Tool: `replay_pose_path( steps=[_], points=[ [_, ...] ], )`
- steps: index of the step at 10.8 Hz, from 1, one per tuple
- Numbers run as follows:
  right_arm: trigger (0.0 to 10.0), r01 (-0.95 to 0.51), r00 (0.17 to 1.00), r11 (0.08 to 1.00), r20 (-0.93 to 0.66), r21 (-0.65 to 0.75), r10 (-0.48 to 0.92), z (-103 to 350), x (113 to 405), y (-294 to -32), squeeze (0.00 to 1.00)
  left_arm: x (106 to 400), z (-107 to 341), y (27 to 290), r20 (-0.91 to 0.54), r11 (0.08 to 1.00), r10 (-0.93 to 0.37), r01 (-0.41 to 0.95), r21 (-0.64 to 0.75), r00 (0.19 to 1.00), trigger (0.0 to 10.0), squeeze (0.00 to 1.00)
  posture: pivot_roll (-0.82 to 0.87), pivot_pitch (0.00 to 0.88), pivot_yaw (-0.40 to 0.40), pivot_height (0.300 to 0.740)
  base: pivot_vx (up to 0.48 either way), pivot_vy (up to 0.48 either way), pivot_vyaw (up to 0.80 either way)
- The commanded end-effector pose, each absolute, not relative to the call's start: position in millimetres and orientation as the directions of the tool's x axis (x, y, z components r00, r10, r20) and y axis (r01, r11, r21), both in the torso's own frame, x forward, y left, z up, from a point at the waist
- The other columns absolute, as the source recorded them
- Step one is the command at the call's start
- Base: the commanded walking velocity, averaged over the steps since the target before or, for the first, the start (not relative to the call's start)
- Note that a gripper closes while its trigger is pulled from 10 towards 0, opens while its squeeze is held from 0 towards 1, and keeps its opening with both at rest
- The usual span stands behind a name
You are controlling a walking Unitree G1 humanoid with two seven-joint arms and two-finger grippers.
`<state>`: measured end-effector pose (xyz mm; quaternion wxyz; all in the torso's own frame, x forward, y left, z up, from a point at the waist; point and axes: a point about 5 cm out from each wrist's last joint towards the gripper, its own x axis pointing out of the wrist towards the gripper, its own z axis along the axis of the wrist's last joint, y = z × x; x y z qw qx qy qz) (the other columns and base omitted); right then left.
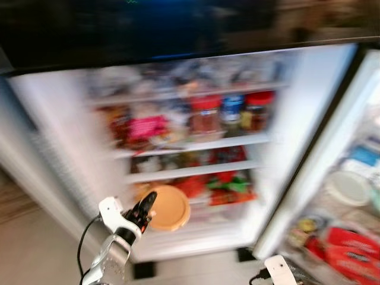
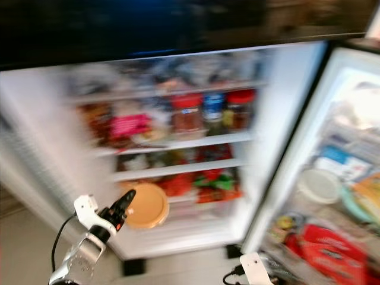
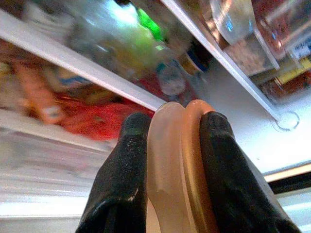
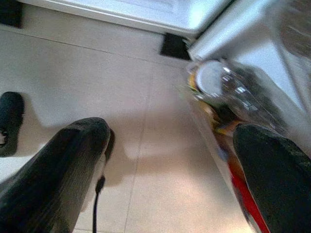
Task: Restocking fridge
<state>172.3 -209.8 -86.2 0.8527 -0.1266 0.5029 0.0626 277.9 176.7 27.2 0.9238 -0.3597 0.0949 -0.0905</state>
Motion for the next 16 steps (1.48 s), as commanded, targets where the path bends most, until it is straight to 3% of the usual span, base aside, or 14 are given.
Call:
replay_pose_path(
  steps=[1, 5, 8, 13, 16],
  points=[
    [10.0, -0.231, 0.494, 0.960, -0.869, -0.158, -0.024, -85, 174, -210, 0.00, 279, 30, 177, -0.102, 0.726, -0.244, 0.112, -0.679, 0.964, 10.0, 0.00, -0.10, 0.000, 0.021, 0.740, 0.334, 0.000, 0.00],
    [10.0, -0.238, 0.494, 0.958, -0.869, -0.157, -0.020, -85, 175, -210, 0.00, 278, 31, 178, -0.105, 0.727, -0.236, 0.104, -0.679, 0.966, 10.0, 0.00, -0.10, 0.000, 0.021, 0.740, 0.323, 0.000, 0.00],
    [10.0, -0.242, 0.495, 0.958, -0.869, -0.155, -0.015, -85, 175, -210, 0.00, 275, 28, 179, -0.120, 0.727, -0.231, 0.089, -0.680, 0.965, 10.0, 0.00, -0.10, 0.000, 0.019, 0.740, 0.000, 0.000, 0.00],
    [10.0, -0.257, 0.496, 0.954, -0.868, -0.156, -0.008, -85, 175, -210, 0.00, 244, 16, 198, -0.152, 0.695, -0.136, -0.015, -0.719, 0.979, 10.0, 0.00, -0.09, 0.000, 0.018, 0.740, 0.000, 0.000, 0.00],
    [10.0, -0.284, 0.499, 0.944, -0.867, -0.167, -0.003, -84, 176, -210, 0.00, 249, 16, 200, -0.151, 0.680, -0.103, -0.041, -0.732, 0.983, 10.0, 0.00, -0.09, 0.000, 0.010, 0.740, 0.000, 0.000, 0.00]
  ],
)
